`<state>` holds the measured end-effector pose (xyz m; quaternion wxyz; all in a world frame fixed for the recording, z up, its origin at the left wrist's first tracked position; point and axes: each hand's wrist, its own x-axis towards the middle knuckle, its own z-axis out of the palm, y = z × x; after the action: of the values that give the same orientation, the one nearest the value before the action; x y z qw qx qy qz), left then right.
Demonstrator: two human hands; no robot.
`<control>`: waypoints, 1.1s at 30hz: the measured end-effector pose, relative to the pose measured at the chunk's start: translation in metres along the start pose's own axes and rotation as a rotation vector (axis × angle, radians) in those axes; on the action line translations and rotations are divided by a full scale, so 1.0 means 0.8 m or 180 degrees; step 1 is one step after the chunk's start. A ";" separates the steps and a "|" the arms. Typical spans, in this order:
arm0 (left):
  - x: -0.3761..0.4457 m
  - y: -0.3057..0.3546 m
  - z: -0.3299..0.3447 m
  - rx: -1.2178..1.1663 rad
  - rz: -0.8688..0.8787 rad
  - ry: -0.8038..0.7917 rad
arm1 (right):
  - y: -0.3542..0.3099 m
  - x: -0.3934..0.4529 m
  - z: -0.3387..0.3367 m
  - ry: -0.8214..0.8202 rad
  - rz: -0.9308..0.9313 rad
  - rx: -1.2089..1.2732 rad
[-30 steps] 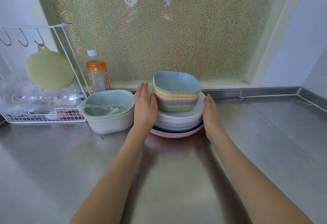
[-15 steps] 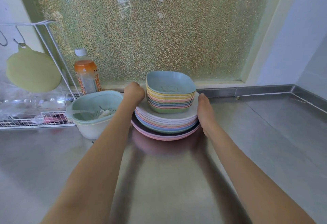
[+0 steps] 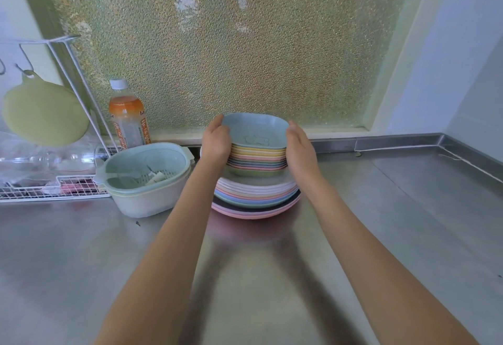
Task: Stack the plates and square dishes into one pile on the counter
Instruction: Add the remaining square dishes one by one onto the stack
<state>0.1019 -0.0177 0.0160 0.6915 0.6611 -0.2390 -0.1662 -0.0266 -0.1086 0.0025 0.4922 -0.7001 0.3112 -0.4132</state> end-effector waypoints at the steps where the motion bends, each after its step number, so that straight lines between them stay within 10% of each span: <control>1: 0.005 0.002 -0.004 -0.0110 -0.0078 -0.0088 | 0.000 -0.002 -0.001 0.0142 0.0001 0.0095; 4: 0.010 0.011 -0.016 -0.0551 -0.0102 -0.0008 | 0.000 0.000 -0.008 0.0593 0.0131 0.0507; 9: -0.025 0.014 0.010 -0.0188 0.0418 0.1549 | -0.002 0.016 -0.003 0.0280 0.0317 0.0488; 18: 0.004 0.007 0.006 0.0247 -0.0209 -0.0029 | 0.002 0.019 -0.016 0.0169 0.0272 -0.0067; 23: 0.011 0.016 -0.003 0.0090 0.0125 0.0858 | 0.000 0.016 -0.005 -0.0040 0.0368 0.0177; 33: 0.011 0.009 0.000 0.0034 0.0176 -0.0028 | -0.009 0.037 -0.014 -0.0642 0.0168 -0.0248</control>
<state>0.1087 -0.0222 0.0240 0.6912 0.6572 -0.2612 -0.1486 -0.0227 -0.1361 0.0190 0.5042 -0.7483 0.2943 -0.3151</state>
